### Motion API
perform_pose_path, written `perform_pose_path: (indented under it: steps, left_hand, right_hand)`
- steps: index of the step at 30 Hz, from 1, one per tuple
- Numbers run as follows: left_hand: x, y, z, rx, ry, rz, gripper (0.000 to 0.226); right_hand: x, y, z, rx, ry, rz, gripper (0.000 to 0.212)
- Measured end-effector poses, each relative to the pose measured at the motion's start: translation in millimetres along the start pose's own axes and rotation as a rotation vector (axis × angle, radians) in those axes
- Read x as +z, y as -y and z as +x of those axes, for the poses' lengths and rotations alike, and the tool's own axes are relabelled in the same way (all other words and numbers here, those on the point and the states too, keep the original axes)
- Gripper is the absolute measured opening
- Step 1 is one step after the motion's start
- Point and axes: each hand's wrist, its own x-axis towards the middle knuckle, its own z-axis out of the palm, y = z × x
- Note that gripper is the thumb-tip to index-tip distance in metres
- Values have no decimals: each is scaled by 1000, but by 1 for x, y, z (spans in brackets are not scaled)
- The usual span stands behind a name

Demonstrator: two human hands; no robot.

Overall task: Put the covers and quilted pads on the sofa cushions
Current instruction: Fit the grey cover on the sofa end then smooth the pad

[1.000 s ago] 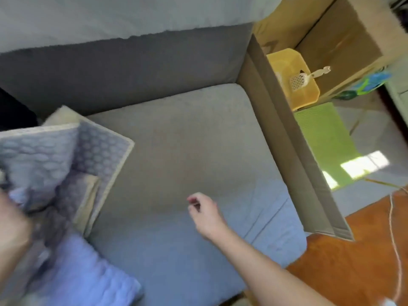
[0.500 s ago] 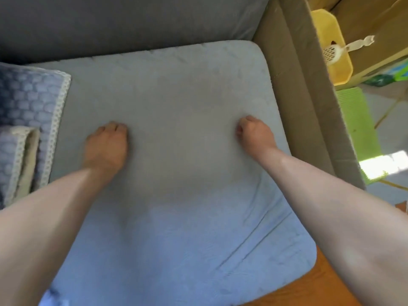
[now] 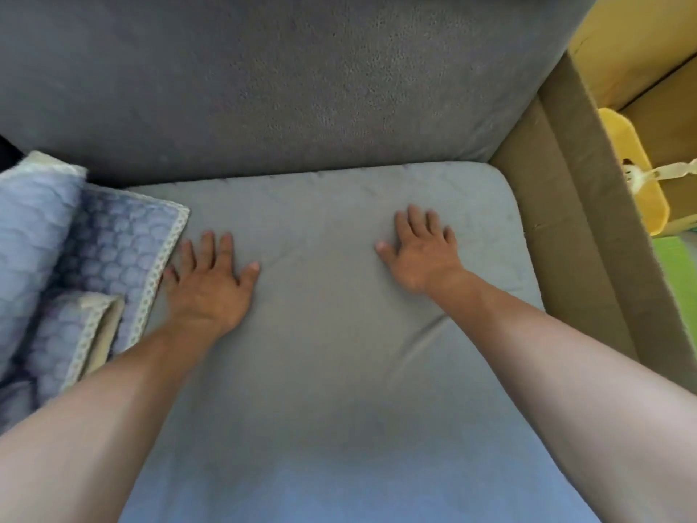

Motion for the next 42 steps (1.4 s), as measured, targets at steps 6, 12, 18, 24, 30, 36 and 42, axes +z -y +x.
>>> perform_pose_path:
  steps: [6, 12, 18, 24, 30, 36, 42]
  left_hand:
    - [-12, -6, 60, -31, 9, -77, 77]
    - [-21, -2, 86, 81, -197, -147, 37]
    - [-41, -9, 118, 170, -446, 103, 27]
    - [-33, -4, 155, 122, -554, -10, 14]
    - [-49, 67, 127, 39, -451, 141, 20]
    - [-76, 66, 146, -12, -388, 218, 15]
    - [-76, 89, 156, -81, -370, 226, 17]
  right_hand:
    - [-12, 13, 65, 35, -14, -61, 75]
    - [-53, 2, 88, 179, -150, -202, 42]
    - [-64, 3, 108, 100, -320, -64, 32]
    - [-11, -8, 123, 194, -639, 236, 12]
    - [-18, 22, 116, 351, -596, 215, 24]
    - [22, 98, 85, -28, -426, 11, 66]
    - [29, 96, 93, -2, -532, -10, 63]
